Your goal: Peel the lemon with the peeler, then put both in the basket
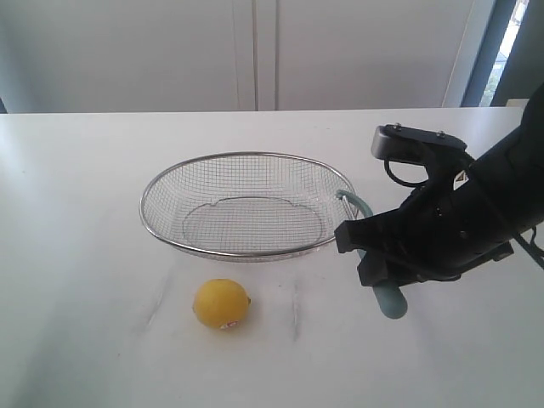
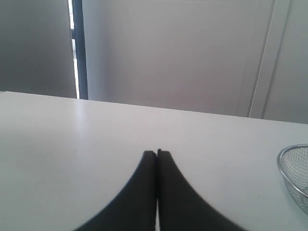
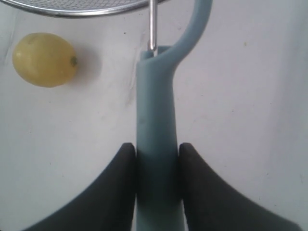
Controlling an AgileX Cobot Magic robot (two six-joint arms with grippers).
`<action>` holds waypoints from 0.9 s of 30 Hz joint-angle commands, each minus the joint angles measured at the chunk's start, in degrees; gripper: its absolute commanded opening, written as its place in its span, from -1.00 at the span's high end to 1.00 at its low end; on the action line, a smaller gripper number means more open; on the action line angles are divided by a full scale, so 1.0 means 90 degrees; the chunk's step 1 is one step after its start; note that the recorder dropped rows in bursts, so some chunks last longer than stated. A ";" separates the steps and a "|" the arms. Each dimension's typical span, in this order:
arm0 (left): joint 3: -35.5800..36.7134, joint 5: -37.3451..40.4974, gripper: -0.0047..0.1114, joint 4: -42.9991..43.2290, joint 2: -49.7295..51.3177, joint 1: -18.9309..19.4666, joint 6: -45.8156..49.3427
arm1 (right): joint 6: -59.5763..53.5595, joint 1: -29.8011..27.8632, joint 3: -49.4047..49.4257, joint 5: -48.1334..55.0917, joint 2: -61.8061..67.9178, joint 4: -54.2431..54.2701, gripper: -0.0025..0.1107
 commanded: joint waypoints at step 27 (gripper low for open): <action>-0.4115 0.6148 0.92 -0.0658 0.2733 0.0012 0.1174 | -0.0086 -0.0039 0.0027 -0.0123 -0.0065 0.0060 0.96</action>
